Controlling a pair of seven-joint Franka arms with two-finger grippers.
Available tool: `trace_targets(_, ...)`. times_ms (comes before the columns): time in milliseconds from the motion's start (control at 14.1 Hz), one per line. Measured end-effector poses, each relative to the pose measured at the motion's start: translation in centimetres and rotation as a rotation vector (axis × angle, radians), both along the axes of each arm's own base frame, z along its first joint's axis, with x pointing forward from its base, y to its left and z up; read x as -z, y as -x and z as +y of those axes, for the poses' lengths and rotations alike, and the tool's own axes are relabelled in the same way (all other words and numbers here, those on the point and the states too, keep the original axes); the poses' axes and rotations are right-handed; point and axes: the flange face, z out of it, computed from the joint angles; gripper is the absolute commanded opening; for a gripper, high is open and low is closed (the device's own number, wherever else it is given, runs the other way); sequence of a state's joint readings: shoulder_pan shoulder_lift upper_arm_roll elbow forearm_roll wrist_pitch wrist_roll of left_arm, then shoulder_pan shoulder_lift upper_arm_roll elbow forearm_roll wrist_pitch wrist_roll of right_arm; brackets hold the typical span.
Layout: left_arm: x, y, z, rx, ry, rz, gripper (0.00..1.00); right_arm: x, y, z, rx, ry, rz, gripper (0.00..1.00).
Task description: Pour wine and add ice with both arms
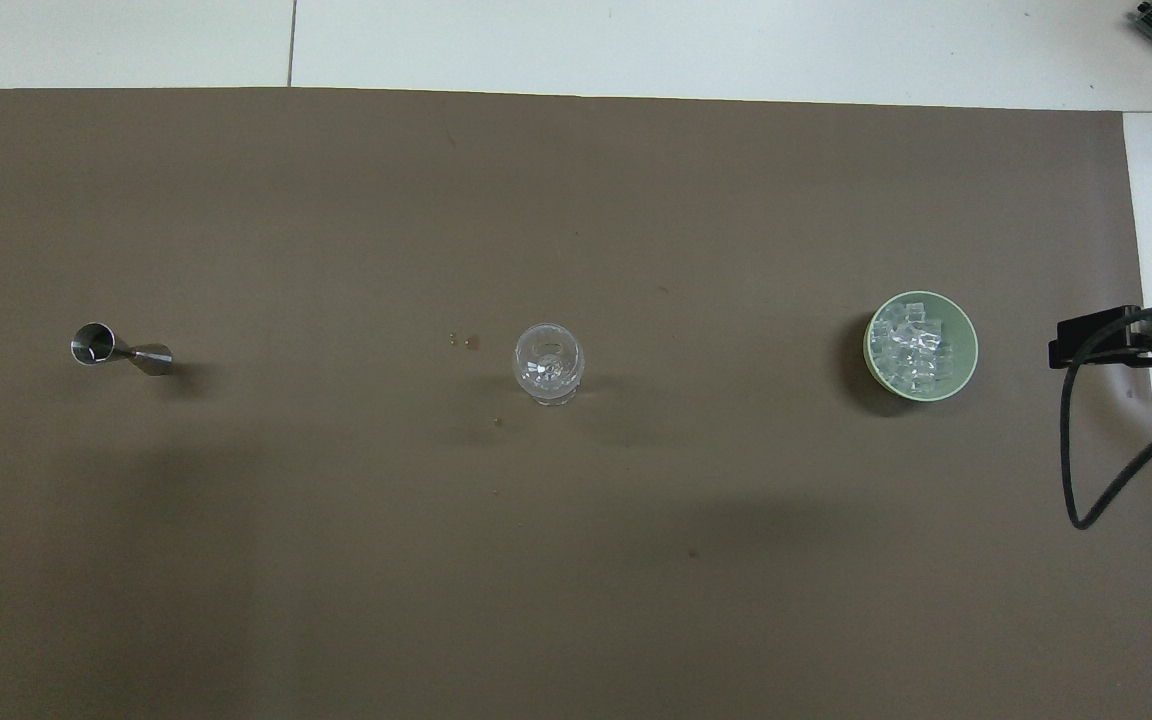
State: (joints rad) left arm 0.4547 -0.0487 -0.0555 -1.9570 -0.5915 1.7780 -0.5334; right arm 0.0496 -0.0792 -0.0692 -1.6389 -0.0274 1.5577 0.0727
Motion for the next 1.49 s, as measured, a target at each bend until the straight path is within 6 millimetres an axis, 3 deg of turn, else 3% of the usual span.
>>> trace_targets(1135, 0.3, -0.2, 0.5, -0.092, 0.073, -0.014, 1.0, 0.0, 0.0, 0.0, 0.0, 0.0, 0.0, 1.0)
trace_targets(1489, 3.2, 0.6, 3.7, -0.225, 0.197, 0.004, 1.0, 0.0, 0.0, 0.0, 0.0, 0.0, 0.0, 1.0)
